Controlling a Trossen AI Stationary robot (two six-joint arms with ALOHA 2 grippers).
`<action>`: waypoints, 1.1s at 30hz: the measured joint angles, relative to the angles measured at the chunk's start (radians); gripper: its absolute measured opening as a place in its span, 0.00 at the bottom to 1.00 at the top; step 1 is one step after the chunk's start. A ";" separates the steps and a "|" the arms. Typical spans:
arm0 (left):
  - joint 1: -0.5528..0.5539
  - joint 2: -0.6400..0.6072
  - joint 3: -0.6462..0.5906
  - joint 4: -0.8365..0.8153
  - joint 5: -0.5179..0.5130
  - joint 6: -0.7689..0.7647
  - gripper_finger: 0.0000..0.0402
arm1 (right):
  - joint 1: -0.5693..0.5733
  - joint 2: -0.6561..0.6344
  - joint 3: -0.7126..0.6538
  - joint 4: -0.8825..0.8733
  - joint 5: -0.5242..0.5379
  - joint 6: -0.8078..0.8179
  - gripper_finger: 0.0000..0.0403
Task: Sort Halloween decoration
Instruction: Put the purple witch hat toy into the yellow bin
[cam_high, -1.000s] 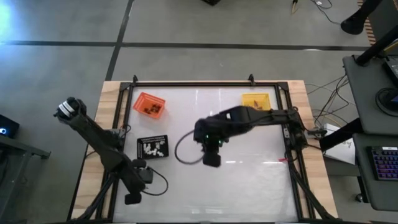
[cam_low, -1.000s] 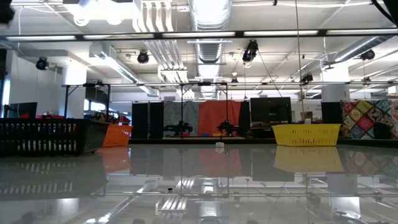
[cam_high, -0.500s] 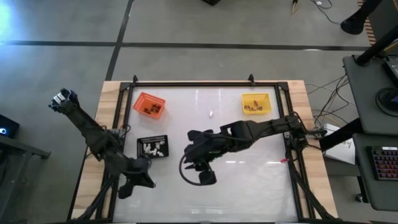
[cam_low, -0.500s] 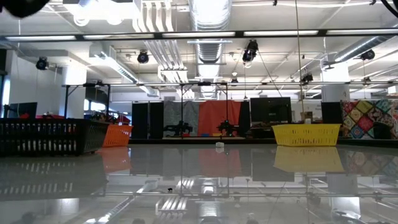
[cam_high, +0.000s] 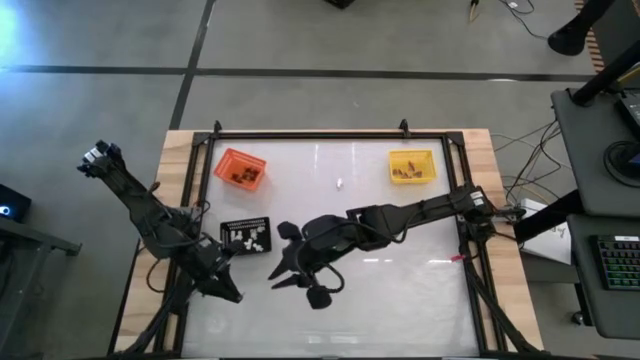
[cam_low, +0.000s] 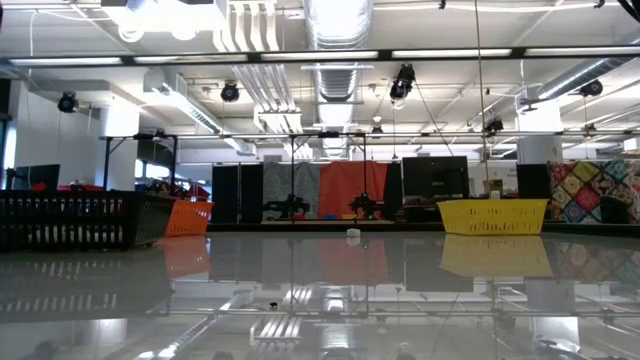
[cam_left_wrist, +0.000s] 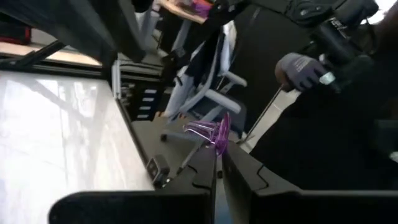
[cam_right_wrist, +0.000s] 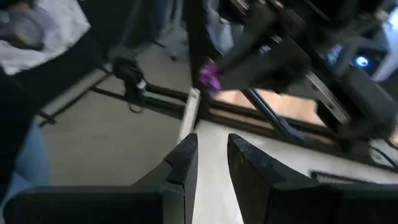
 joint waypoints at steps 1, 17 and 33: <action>0.002 -0.002 0.000 0.003 0.004 0.001 0.00 | 0.000 0.000 -0.006 0.020 -0.013 0.000 0.19; 0.065 0.007 0.000 0.039 0.083 0.001 0.00 | -0.011 0.063 -0.038 0.231 -0.006 0.002 0.14; 0.070 0.007 0.000 0.055 0.121 -0.002 0.00 | -0.011 0.069 -0.037 0.279 0.032 0.000 0.26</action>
